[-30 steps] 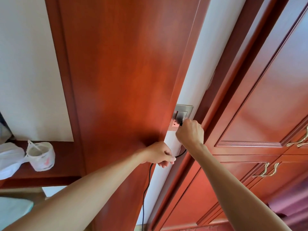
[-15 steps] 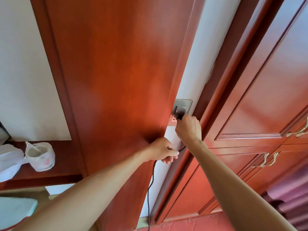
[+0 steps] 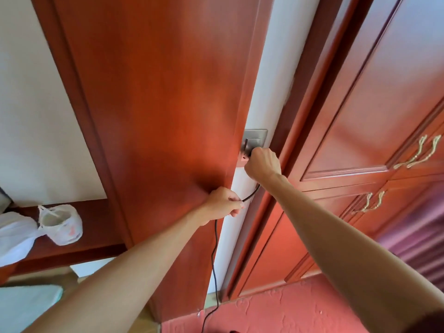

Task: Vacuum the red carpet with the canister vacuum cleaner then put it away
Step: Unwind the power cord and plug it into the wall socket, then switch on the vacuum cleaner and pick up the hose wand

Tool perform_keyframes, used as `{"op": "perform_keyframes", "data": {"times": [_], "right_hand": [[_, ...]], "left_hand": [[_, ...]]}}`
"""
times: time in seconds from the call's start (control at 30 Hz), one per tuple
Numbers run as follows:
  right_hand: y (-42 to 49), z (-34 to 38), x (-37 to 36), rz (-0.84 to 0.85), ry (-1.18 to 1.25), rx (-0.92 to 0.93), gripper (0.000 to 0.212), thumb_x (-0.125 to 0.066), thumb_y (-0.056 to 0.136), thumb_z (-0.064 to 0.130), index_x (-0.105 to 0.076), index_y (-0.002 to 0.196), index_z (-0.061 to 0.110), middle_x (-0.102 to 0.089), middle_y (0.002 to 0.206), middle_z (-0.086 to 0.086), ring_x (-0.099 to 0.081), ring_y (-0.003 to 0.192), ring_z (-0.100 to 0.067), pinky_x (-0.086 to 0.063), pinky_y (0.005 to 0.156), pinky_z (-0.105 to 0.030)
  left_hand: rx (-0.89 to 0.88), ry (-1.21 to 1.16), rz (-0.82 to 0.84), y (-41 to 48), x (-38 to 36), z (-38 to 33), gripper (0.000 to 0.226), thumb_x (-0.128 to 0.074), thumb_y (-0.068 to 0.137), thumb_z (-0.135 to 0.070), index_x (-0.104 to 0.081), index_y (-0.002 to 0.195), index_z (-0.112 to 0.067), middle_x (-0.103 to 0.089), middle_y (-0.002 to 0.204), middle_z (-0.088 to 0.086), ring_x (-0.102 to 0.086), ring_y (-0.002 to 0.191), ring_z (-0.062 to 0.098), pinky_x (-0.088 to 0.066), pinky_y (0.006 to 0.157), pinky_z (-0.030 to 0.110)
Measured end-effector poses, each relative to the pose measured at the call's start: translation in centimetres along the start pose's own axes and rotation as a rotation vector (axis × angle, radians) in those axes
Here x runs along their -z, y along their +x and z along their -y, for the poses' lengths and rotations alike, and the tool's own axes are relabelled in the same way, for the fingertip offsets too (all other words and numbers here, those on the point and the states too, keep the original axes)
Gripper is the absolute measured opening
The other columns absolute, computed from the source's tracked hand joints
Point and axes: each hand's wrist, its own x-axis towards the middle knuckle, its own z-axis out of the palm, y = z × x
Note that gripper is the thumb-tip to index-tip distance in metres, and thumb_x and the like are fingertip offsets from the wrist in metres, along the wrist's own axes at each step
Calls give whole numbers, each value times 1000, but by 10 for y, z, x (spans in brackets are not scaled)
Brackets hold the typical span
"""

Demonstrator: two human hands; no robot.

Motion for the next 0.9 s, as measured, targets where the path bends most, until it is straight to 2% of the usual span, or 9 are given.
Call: {"op": "perform_keyframes", "data": {"times": [0.1,0.17,0.23,0.3,0.43,0.53,0.63,0.73,0.9], "right_hand": [[-1,5,3,21,22,-36,27,-50,87,2,-65,110,3,-66,111,-17,-62,104,-39,-47,78,-37],[-9,4,5,26,-3,-58,23,-51,95,12,-64,113,6,-65,115,-14,-62,106,-36,-45,76,-36],[-24,0,6,-3,-27,-93,28,-46,100,25,-64,113,8,-65,115,-13,-62,105,-35,-40,73,-34],[-50,-9,6,-44,-58,-134,28,-44,97,22,-64,110,7,-66,113,-14,-63,103,-36,-37,70,-32],[-120,-46,-14,108,-157,-200,24,-45,89,12,-65,100,4,-67,107,-18,-64,98,-38,-40,69,-33],[-177,-80,-39,305,-238,-294,26,-47,91,16,-65,106,5,-66,112,-16,-64,102,-36,-46,73,-34],[-246,-109,-62,434,-253,-422,30,-50,90,19,-64,115,8,-64,121,-15,-62,111,-35,-50,85,-37],[-320,-132,-74,537,-274,-520,28,-49,90,15,-65,111,5,-66,116,-16,-65,104,-34,-51,76,-35],[-408,-162,-79,614,-248,-660,29,-47,90,13,-64,110,1,-65,115,-21,-66,101,-38,-47,68,-34]], "left_hand": [[14,67,-2,0,1,-1,22,-63,90,-12,-72,87,7,-74,82,15,-64,70,16,-51,74,27],[4,106,5,-7,-3,-3,19,-60,84,-18,-68,81,0,-68,77,16,-56,71,21,-43,70,29],[-16,131,23,-11,-9,0,19,-58,82,-21,-69,96,-13,-62,85,8,-56,82,21,-44,75,30],[-45,160,17,-15,-13,5,30,-58,89,-11,-68,116,-9,-65,106,3,-61,100,21,-48,88,27],[-127,225,79,-39,-21,27,21,-44,85,-18,-64,94,-21,-55,89,6,-51,82,23,-41,75,29],[-40,312,222,-54,-31,59,18,-54,96,-13,-71,99,-8,-67,96,6,-65,91,26,-52,83,33],[45,394,531,-70,-51,86,16,-56,99,-14,-63,86,-8,-69,87,10,-66,75,25,-52,67,31],[91,566,770,-87,-82,107,18,-57,100,-17,-65,87,-8,-70,85,11,-65,70,23,-50,59,27],[-1,665,853,-111,-140,111,24,-57,99,-22,-67,82,-8,-71,76,9,-65,63,20,-53,60,29]]}}
